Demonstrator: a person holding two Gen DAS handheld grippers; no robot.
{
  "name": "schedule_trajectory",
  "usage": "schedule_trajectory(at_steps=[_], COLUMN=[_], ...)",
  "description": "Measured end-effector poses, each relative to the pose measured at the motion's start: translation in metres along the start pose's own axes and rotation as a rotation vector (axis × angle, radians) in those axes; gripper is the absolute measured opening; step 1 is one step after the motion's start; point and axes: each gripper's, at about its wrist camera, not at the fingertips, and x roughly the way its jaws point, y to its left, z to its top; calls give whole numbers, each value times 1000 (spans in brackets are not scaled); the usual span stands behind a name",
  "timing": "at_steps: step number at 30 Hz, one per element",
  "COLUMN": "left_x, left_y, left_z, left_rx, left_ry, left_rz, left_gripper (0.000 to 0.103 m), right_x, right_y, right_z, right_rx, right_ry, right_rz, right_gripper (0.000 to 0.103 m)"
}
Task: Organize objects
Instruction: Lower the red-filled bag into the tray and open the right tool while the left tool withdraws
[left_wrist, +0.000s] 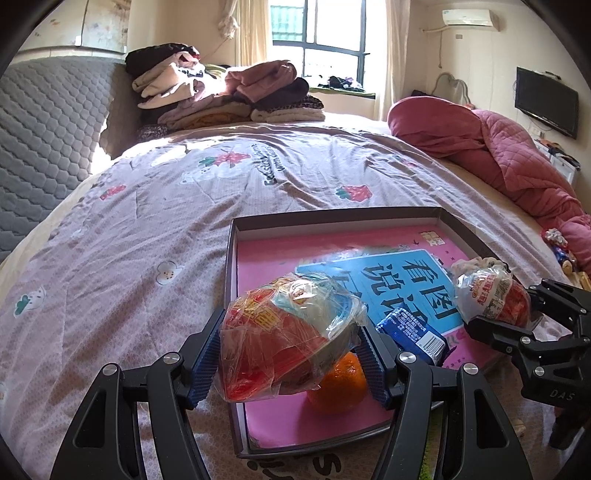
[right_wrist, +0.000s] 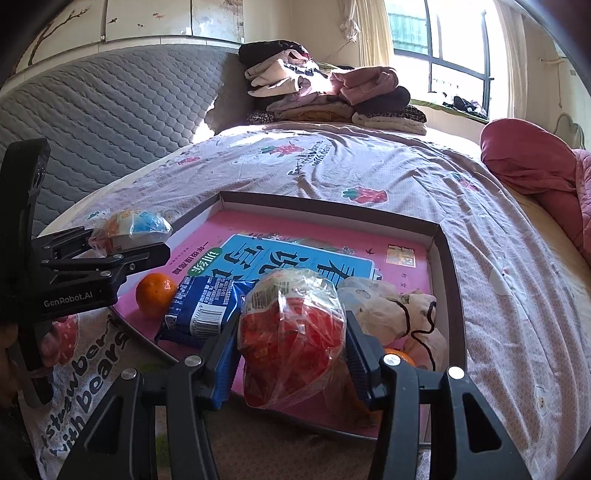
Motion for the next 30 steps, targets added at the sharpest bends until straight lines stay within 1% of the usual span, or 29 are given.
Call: schedule_trajectory(at_steps=[5, 9, 16, 20, 24, 30], left_x=[7, 6, 9, 9, 8, 8], left_y=[-2, -3, -2, -3, -4, -6], left_z=[-3, -4, -6, -7, -8, -8], left_rx=[8, 12, 10, 9, 10, 12], left_ry=[20, 20, 35, 32, 32, 33], left_rz=[3, 11, 27, 24, 17, 15], left_gripper=[68, 68, 68, 68, 68, 69], right_x=[3, 3, 4, 5, 8, 8], right_y=[1, 2, 4, 8, 16, 18], right_z=[-3, -4, -4, -6, -7, -9], right_rx=[-6, -10, -22, -55, -120, -122], right_ry=[9, 9, 8, 11, 22, 27], right_rz=[-4, 0, -18, -41, -87, -91], right_gripper=[52, 52, 52, 52, 52, 53])
